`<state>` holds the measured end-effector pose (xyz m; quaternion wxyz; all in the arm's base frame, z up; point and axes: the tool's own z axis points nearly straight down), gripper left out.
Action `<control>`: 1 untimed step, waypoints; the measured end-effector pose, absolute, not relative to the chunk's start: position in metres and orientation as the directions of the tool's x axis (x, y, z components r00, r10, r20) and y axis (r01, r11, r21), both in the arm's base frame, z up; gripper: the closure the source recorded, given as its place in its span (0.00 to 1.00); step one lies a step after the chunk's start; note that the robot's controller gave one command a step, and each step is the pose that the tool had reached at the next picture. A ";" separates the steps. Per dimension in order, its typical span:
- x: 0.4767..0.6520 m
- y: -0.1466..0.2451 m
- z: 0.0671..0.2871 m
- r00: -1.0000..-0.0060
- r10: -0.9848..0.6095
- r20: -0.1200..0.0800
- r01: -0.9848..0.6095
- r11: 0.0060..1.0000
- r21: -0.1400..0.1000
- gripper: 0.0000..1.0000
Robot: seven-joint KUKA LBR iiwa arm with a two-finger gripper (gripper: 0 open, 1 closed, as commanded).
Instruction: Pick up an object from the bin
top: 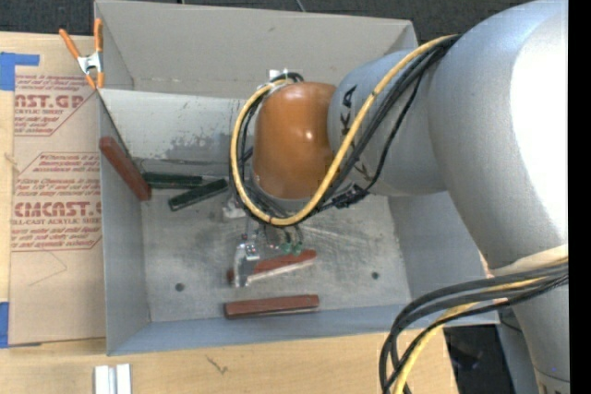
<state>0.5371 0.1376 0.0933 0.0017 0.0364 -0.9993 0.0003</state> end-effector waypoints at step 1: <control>0.530 0.132 0.090 -1.000 -0.013 0.001 -0.013 1.000 -0.001 0.00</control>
Offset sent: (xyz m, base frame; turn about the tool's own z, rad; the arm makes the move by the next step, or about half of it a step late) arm -0.0242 -0.0471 -0.0233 -0.1734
